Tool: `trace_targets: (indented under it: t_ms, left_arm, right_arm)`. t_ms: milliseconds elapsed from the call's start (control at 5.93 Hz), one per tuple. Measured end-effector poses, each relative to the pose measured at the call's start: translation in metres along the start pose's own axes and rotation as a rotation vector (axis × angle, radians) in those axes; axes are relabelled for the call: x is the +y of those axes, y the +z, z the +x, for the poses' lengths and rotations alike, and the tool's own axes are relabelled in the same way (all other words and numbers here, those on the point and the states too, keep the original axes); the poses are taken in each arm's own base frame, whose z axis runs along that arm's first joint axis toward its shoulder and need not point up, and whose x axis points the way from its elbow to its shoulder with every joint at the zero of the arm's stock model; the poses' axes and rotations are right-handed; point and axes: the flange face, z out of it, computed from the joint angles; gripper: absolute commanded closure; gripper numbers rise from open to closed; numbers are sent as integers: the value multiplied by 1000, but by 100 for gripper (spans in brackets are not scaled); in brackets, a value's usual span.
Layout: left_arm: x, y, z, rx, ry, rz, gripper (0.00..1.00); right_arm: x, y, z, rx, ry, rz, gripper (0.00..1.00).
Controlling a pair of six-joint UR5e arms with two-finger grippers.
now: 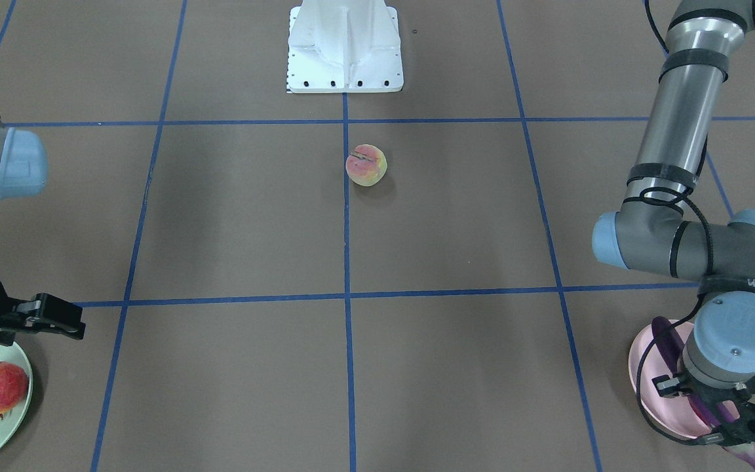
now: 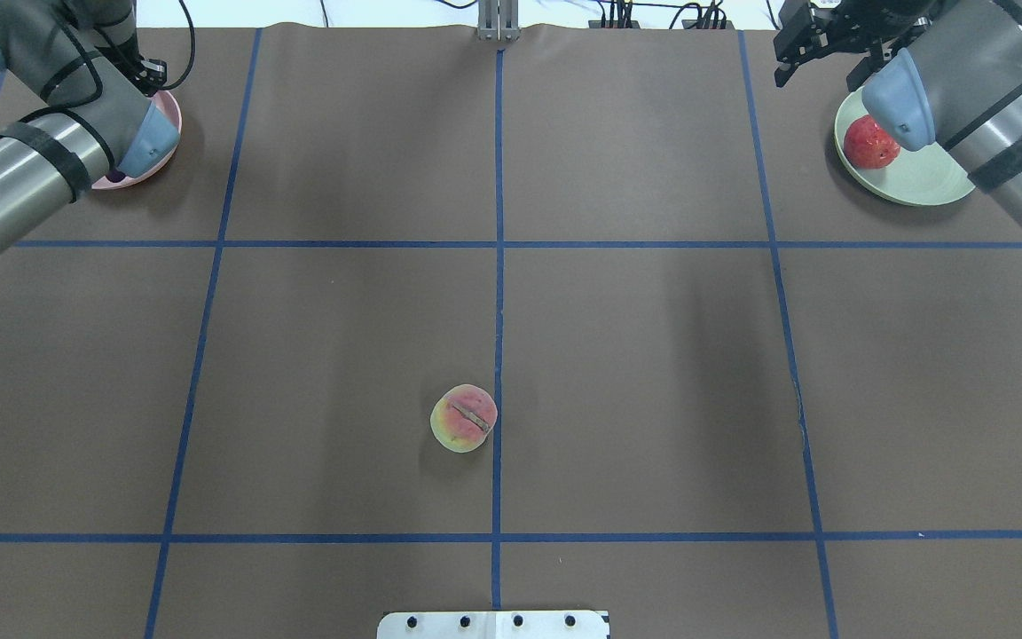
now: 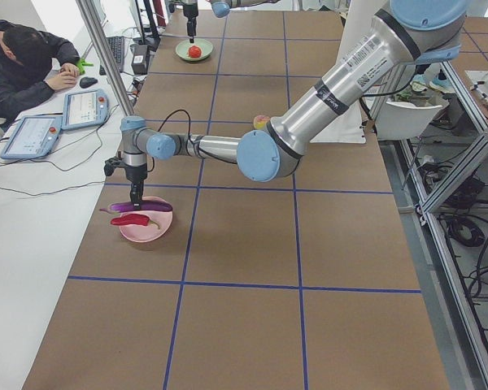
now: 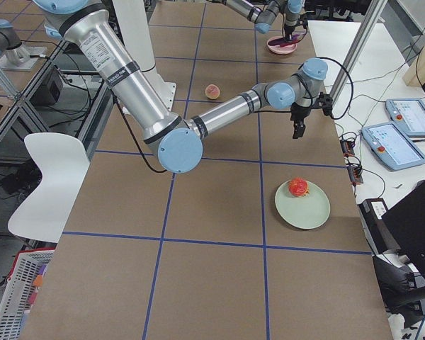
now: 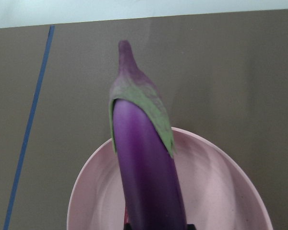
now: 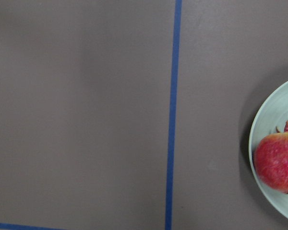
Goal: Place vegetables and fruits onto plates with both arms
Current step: 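Reach the right gripper down over the peach while the left gripper releases the eggplant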
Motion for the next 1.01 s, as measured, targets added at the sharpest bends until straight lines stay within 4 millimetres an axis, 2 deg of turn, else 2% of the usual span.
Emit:
trace_targets:
  t_ms: [337,506,1012]
  left_arm:
    - [0,-5,5,14,9,12,0]
    - [-4,-16,4,20,5,15,0]
    - [-23,-74,-16,161,-35,-51,0]
  right_arm:
    - [47,13,-74,-40,70,-12,0]
    - [77,24,-112,-51,99,-17,0]
    - [178,64,-232,-70,165,-22,0]
